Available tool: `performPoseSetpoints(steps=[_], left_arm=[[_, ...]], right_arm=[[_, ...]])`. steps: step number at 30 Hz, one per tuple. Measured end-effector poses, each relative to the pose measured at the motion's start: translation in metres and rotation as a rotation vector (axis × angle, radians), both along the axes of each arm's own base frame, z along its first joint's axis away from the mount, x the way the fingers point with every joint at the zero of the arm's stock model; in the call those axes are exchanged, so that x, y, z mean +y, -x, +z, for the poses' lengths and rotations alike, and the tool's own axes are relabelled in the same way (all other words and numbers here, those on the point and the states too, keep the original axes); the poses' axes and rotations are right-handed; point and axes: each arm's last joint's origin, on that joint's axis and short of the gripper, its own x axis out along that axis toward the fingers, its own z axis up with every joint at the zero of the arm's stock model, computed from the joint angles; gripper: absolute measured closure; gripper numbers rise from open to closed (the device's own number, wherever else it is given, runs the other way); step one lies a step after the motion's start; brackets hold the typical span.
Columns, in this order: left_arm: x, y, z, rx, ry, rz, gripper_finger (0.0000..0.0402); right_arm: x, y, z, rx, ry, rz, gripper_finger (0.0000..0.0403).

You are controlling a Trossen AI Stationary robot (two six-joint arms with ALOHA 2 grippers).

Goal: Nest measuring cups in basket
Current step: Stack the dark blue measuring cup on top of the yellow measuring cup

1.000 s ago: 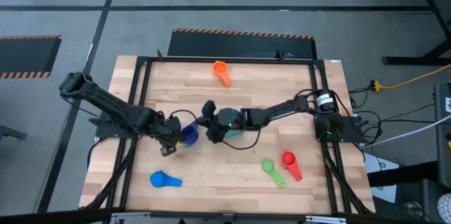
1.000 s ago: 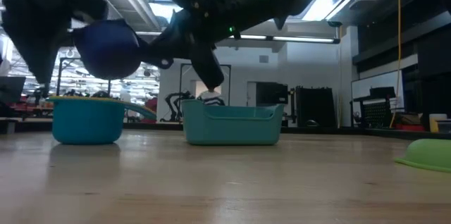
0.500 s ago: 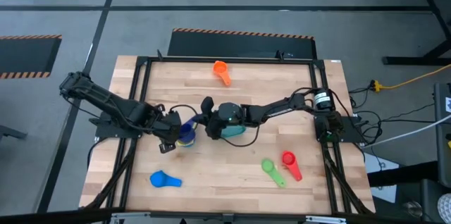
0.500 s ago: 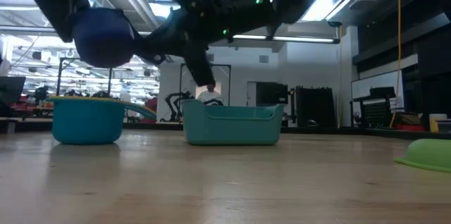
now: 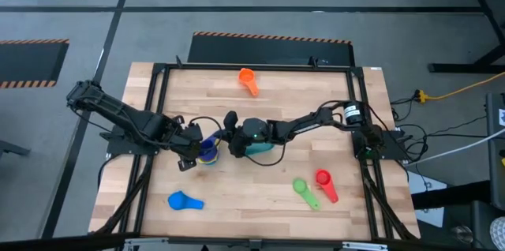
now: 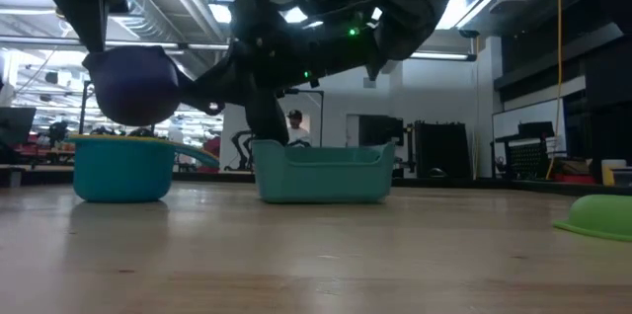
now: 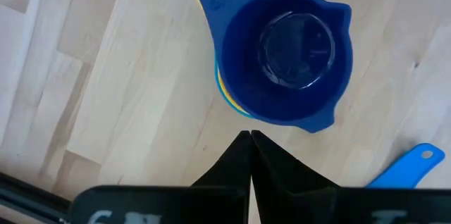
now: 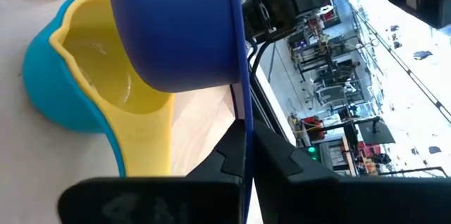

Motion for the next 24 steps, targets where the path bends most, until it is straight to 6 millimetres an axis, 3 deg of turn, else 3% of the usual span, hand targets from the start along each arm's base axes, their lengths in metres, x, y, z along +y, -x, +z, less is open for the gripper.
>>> performPoseSetpoints(steps=[8, 24], left_arm=[[0.0, 0.0, 0.0, -0.001, 0.0, 0.0, 0.0401], [-0.0003, -0.0006, 0.0002, -0.007, 0.003, 0.001, 0.0401]], right_arm=[[0.0, 0.0, 0.0001, -0.001, -0.003, -0.001, 0.0382], [-0.0005, 0.0, 0.0001, -0.001, 0.003, -0.022, 0.0318]])
